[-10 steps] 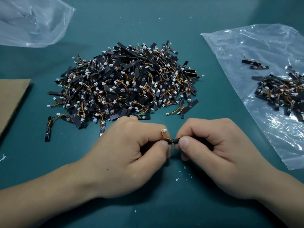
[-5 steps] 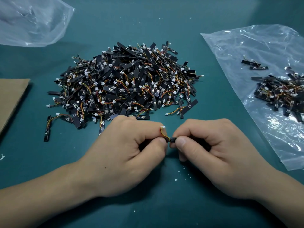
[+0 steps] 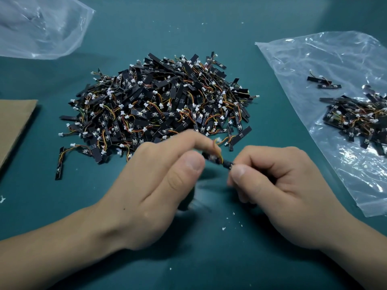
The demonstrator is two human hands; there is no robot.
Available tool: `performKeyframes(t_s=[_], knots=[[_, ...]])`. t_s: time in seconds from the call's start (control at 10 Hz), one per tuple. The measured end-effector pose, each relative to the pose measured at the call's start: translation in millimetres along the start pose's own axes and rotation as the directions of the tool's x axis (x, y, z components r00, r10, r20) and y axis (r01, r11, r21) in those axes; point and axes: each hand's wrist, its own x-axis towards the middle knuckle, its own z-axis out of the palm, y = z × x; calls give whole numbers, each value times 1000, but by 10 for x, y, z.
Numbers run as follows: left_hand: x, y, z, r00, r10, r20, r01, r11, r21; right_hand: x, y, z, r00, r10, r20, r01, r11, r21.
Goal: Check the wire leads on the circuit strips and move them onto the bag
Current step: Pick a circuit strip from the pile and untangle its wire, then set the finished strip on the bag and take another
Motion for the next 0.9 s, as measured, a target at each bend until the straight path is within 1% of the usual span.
performKeyframes(t_s=[0.1,0.2,0.3,0.4,0.5,0.6,0.7,0.8,0.9], knots=[[33,-2,29,996,-13,-94,15,1000,19,11,26,-9,999,30,-10,-29,993,115],[-8,-80,4,994,-48,-98,47,999,-9,16,38,-5,997,8,-81,7,983,185],[-22,-60,-30,999,-15,-32,18,996,91,58,82,-47,939,49,-341,79,932,353],[-12,-27,-36,999,26,21,-29,985,169,102,138,-89,895,214,-392,-7,884,468],[-13,-29,-34,999,19,34,-26,978,208,78,117,-45,920,144,-365,-53,967,249],[-11,-27,-29,999,11,40,-21,967,255,27,104,38,945,48,-325,-141,953,-269],[-13,-30,-27,999,12,37,-23,953,303,30,87,102,960,142,-240,-271,678,-683],[-16,-30,-25,999,18,35,-28,944,328,25,61,117,966,150,-210,-258,613,-747],[-17,-24,-22,999,17,36,-28,938,345,20,64,106,961,149,-233,-272,646,-713]])
